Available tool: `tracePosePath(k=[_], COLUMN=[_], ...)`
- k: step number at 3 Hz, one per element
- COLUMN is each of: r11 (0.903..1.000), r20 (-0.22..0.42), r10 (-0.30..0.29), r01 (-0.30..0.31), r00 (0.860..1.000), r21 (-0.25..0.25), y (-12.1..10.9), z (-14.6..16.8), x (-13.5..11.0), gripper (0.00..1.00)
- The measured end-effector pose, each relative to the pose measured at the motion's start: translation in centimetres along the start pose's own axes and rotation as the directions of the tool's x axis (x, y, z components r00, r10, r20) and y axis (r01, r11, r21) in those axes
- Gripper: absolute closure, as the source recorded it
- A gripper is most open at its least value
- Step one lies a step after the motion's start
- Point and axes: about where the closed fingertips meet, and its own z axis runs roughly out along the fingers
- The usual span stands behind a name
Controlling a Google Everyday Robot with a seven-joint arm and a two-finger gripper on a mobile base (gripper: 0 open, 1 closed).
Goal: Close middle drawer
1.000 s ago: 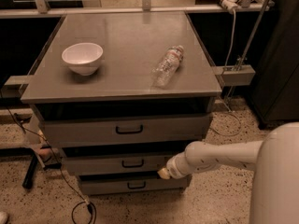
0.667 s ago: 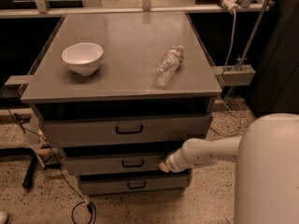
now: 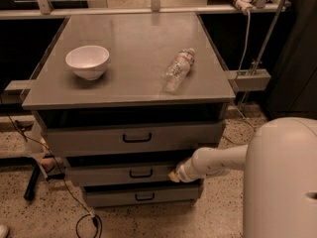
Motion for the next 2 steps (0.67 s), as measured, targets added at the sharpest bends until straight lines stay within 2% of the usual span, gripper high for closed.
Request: tracePosePath(k=[1, 2], r11=[0.9966, 0.9831], r20=[-0.071, -0.138], r10=[0.076, 0.173], r01=[-0.078, -0.179], r00=[0.995, 0.975], r21=[-0.026, -0.037], y=[1.1, 3.2], z=[-2.6, -7.0], x=[4.1, 9.9], gripper=[1.00, 1.00])
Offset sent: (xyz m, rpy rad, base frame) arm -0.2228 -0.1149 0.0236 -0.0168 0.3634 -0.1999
